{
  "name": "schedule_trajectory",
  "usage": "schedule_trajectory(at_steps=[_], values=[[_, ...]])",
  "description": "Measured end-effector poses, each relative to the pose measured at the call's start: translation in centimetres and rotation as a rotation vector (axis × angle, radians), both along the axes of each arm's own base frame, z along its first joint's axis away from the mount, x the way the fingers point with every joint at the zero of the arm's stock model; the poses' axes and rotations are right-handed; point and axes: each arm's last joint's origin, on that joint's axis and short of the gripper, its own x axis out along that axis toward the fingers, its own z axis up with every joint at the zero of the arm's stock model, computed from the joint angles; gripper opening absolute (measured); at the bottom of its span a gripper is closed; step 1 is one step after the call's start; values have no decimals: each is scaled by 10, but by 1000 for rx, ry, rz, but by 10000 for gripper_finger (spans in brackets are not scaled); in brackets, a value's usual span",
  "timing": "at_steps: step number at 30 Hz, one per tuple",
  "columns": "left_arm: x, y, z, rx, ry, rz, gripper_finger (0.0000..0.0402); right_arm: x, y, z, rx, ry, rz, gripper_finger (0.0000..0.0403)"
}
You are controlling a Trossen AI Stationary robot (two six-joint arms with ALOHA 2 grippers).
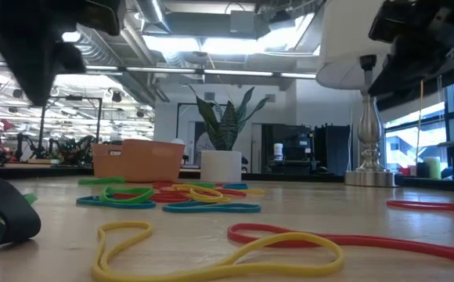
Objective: Pick and place rubber bands into bin
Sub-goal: Put the black rubber band into the orange bin
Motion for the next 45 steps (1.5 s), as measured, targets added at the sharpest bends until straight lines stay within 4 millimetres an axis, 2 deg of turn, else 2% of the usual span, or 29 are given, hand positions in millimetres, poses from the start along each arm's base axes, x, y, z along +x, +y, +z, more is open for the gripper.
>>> schedule_trajectory(at_steps=[7,13,18,22,24,26,28,32,36,41,45], values=[[-4,-34,-19,-25,92,75,75,-9,-2,8,-28,-54,29,6],[-13,-56,-39,8,166,20,96,-9,-2,9,-36,-59,36,6],[-13,-65,-63,69,233,-6,79,-9,-2,9,-39,-58,38,6],[-9,-68,-80,64,291,-33,42,-9,-2,9,-42,-58,40,6],[-8,-68,-82,42,309,-46,14,-9,-2,9,-56,-58,50,6],[-6,-66,-78,30,303,-22,7,-9,-2,9,-60,-58,52,6],[-4,-65,-65,13,282,-4,4,-9,-2,9,-61,-58,53,6],[-5,-48,-19,15,179,38,4,-9,-2,9,-60,-59,53,6],[-10,-15,22,32,54,140,4,-8,-2,9,-60,-65,53,6],[-10,46,46,74,44,227,3,-8,-2,10,-60,-77,43,6],[-3,101,54,119,16,230,3,-7,-6,11,-67,-81,8,6]])
